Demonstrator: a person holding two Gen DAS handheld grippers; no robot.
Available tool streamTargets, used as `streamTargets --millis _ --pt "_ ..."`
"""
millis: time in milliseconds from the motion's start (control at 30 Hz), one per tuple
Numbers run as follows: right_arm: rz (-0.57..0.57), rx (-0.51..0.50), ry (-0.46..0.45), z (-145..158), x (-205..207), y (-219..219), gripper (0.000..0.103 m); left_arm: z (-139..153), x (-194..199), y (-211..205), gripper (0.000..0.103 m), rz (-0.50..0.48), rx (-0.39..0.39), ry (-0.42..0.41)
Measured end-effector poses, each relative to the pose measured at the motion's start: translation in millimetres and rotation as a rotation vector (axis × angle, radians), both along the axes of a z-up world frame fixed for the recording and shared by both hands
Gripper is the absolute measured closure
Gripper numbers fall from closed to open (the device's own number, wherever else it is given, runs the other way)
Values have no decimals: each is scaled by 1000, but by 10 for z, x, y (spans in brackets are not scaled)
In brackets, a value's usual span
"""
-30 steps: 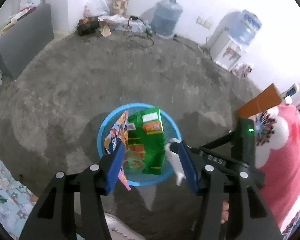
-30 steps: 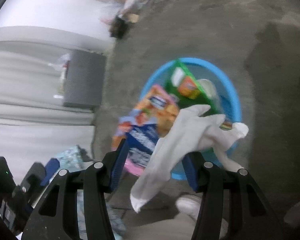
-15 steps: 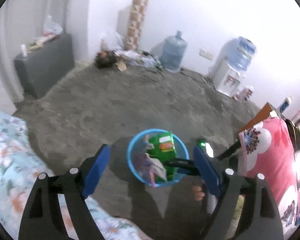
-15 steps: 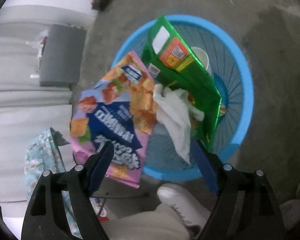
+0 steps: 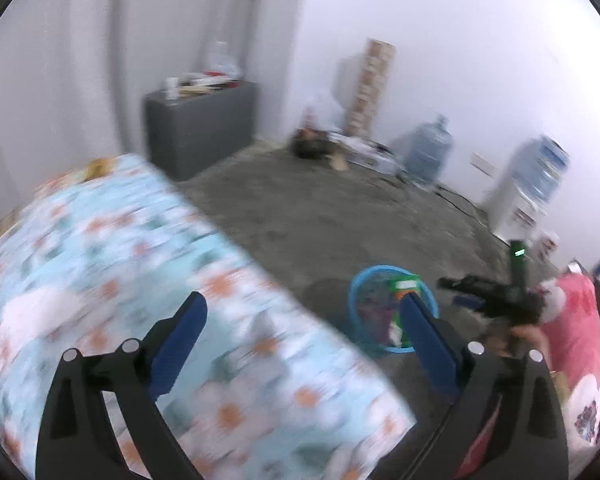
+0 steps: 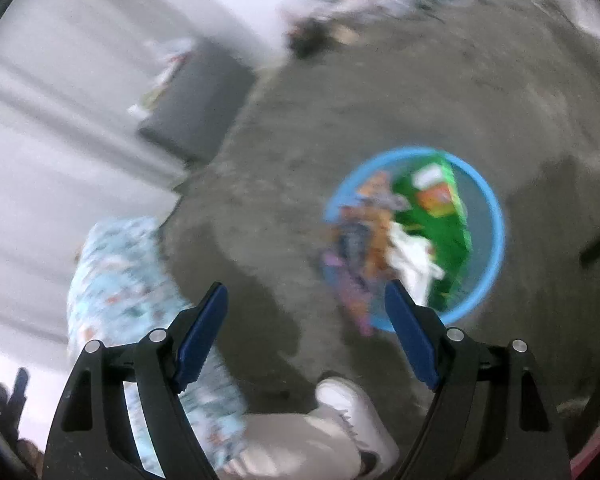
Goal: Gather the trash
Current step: 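Move both open tools back over the bed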
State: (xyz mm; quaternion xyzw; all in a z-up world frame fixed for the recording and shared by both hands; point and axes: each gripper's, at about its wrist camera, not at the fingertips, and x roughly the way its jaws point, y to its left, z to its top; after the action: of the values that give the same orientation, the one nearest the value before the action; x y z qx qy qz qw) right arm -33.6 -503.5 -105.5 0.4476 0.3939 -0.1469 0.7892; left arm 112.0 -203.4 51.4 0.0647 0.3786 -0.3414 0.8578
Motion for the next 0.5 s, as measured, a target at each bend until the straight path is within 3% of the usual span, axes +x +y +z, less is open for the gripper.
streamTargets --millis 233,500 --pt "237 -109 -115 789 344 732 26 -18 -194 919 7 216 -14 -10" --pt "481 -97 -189 1198 663 1641 26 165 -447 1750 7 350 -35 -95"
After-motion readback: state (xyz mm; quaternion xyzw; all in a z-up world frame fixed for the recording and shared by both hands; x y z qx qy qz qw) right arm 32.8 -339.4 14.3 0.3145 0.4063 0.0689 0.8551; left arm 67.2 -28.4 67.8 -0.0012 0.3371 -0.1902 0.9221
